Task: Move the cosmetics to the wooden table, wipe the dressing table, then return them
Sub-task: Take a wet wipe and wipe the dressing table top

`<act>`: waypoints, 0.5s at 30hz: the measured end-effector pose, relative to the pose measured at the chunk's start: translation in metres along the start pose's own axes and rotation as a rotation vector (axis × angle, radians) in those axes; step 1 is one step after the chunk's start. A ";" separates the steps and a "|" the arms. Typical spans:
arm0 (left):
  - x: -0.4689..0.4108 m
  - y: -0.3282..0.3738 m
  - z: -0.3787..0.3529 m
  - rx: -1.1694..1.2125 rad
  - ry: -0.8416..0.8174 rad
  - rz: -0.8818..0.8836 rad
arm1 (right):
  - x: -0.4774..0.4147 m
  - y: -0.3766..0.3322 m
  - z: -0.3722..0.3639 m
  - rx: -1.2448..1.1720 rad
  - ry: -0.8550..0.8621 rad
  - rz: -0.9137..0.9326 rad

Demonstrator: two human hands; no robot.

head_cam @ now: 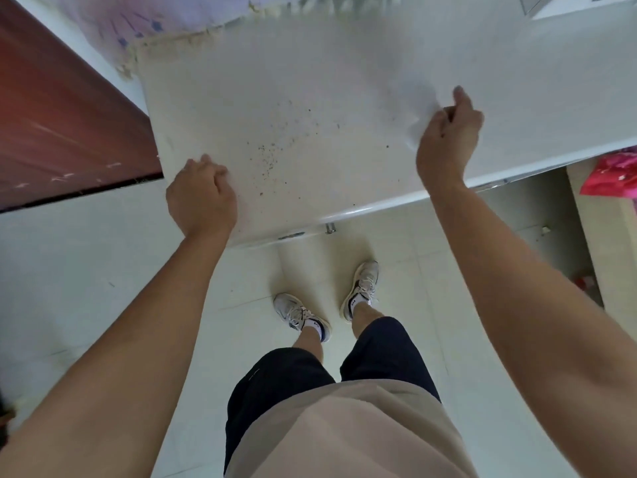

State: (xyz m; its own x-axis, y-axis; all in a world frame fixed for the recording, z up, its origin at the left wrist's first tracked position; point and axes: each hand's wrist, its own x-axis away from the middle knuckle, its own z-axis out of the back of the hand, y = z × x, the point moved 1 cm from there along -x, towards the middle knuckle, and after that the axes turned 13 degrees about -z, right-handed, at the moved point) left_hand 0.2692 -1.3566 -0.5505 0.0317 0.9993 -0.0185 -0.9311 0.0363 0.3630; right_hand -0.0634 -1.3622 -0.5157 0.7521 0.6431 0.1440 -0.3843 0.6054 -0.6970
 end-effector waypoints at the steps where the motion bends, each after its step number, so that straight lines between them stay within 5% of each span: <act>1: -0.001 -0.001 -0.001 -0.022 0.017 0.007 | -0.016 0.009 0.004 0.042 0.054 -0.061; 5: -0.004 -0.006 -0.005 -0.068 0.053 0.012 | -0.039 0.023 -0.020 0.430 0.078 -0.271; 8: -0.003 -0.007 -0.010 -0.089 0.051 0.071 | -0.005 -0.002 -0.063 0.584 -0.024 -0.098; 12: 0.000 -0.007 -0.012 -0.067 0.045 0.135 | 0.056 -0.038 -0.102 0.493 -0.371 0.222; 15: 0.000 -0.001 -0.007 -0.057 0.034 0.166 | 0.062 -0.049 -0.091 0.141 -0.635 0.208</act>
State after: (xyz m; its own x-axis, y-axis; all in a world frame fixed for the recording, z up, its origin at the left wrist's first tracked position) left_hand 0.2681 -1.3565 -0.5573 -0.1355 0.9908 0.0057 -0.9416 -0.1306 0.3105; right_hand 0.0504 -1.3950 -0.5364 0.2116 0.8770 0.4313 -0.5850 0.4672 -0.6629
